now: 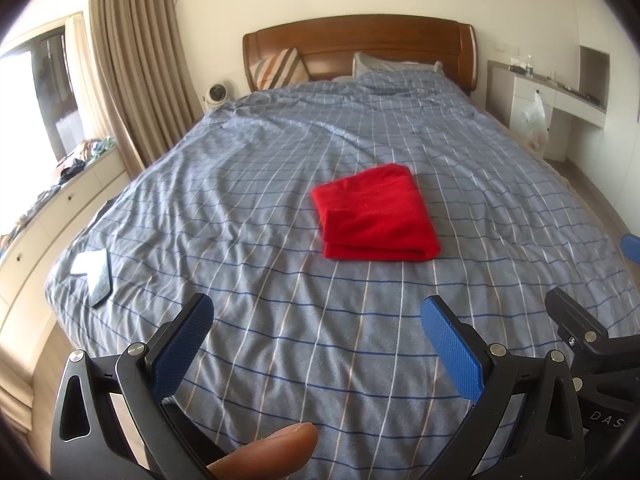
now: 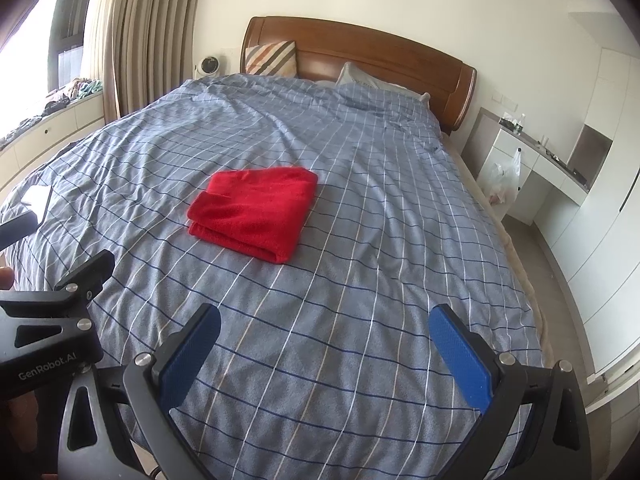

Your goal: Fold small clothes

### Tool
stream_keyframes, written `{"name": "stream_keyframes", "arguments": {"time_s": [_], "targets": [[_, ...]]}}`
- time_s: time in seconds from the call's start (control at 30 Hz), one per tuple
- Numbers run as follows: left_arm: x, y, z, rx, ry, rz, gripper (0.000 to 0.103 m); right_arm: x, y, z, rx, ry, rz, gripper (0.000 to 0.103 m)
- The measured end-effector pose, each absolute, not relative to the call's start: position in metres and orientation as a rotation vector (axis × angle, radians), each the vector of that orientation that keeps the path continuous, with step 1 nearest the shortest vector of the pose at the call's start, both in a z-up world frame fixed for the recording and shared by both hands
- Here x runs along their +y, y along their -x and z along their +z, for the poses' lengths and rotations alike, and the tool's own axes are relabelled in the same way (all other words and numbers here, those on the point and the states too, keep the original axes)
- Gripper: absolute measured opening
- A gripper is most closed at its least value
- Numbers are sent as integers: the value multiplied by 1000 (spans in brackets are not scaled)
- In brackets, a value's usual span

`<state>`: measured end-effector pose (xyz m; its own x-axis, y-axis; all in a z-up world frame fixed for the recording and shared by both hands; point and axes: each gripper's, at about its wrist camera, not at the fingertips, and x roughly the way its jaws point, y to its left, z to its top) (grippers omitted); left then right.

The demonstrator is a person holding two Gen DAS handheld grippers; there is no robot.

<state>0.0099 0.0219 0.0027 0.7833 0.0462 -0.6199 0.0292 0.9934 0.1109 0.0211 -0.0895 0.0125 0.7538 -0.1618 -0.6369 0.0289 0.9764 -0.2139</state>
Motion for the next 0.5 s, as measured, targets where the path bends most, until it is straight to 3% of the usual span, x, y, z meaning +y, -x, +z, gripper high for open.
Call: {"name": "stream_keyframes", "arguments": {"time_s": [0.5], "targets": [[29, -12, 3, 637, -97, 26, 103, -90, -21, 12, 706, 170, -101, 102]]}}
